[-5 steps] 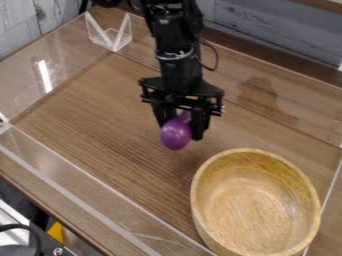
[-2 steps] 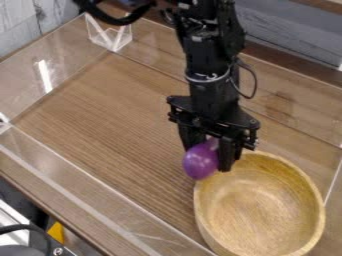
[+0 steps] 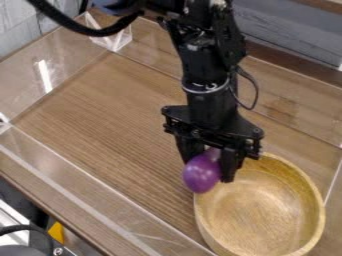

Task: Put the purple eggplant in the brown bowl

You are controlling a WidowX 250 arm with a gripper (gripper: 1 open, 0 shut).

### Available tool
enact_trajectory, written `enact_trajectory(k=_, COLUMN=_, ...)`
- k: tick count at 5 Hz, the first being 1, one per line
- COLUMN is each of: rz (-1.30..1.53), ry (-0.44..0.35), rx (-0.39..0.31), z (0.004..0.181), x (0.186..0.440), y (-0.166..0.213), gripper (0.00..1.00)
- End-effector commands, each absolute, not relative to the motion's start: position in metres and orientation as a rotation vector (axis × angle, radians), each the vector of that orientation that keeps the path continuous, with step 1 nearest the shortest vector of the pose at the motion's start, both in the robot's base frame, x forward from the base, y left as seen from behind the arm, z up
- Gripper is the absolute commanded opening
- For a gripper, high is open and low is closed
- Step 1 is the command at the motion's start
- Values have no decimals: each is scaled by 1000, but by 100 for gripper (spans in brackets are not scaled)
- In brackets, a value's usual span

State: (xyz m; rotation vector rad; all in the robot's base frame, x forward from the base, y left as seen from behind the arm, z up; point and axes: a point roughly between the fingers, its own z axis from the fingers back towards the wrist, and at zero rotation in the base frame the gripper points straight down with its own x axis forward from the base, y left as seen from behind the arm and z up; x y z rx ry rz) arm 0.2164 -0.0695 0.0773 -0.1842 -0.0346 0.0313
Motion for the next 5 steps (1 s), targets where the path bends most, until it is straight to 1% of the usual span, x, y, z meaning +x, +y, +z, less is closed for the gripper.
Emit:
enact_trajectory(k=1, rz=-4, ry=-80, rx=-190, z=88, x=217, y=-76, gripper=0)
enact_trajectory(k=3, rz=-72, ry=-77, rx=-192, z=90, x=208, y=-96, gripper=0)
enact_trajectory(k=5, rz=-102, ry=-83, rx=-190, z=83, x=203, y=-129, gripper=0)
